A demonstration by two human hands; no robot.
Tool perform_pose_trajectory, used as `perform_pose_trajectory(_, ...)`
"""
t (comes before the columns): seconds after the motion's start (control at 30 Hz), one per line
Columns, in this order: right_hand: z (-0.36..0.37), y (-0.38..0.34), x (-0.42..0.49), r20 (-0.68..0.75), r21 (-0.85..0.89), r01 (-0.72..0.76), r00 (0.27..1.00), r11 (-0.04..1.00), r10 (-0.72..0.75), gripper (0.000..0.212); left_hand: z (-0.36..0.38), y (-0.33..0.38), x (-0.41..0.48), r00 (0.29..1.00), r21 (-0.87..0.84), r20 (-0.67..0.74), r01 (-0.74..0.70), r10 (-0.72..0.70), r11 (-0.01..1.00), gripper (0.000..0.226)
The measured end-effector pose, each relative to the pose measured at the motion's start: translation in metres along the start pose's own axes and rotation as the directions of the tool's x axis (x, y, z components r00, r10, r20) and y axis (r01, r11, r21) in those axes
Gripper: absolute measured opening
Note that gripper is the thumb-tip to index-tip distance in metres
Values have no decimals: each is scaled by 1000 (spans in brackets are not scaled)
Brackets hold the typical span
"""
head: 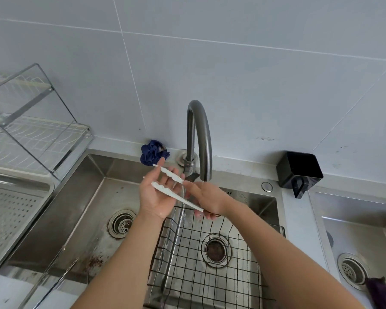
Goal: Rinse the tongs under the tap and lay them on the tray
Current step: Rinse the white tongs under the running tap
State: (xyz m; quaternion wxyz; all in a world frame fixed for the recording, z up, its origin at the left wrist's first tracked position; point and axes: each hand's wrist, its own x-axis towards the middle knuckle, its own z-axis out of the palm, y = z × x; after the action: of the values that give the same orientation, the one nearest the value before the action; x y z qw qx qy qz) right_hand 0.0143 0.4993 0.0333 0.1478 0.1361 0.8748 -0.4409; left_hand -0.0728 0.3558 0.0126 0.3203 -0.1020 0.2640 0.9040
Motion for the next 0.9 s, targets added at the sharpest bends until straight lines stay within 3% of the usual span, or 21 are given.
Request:
perform_pose_trajectory(0.1,20,-14,13,-212,-477,27,967,879,-145,33,6,-14,-2,996,-11,-80,30,-31,999,8)
perform_pose_trajectory(0.2,34,-16,12,-368,-512,2,903,859,-221,63,10,-15,-3,995,1,-96,20,-19,1000,11)
perform_pose_trajectory(0.33,34,18,-12,-348,-590,67,878,805,-328,83,6,-2,0,984,-47,-171,-49,40,998,15)
perform_pose_trajectory(0.4,33,30,-18,-317,-578,54,905,814,-285,83,4,-9,0,980,-35,-195,-33,26,999,14)
perform_pose_trajectory(0.53,25,32,-14,-349,-369,-7,928,929,-132,86,9,-51,-6,991,173,-78,117,-105,978,12)
perform_pose_trajectory(0.63,22,34,-22,-350,-183,-28,936,983,-39,67,15,-61,-5,984,295,-72,175,-161,939,15)
perform_pose_trajectory(0.73,31,49,-41,-222,56,-28,974,998,40,57,16,-53,4,986,278,-90,161,-141,947,37)
perform_pose_trajectory(0.8,38,58,-53,-111,172,-37,992,984,57,59,18,-51,6,986,288,-88,161,-141,944,30)
perform_pose_trajectory(0.9,39,60,-57,60,419,-73,997,905,52,66,26,-57,4,989,574,-147,69,19,816,31)
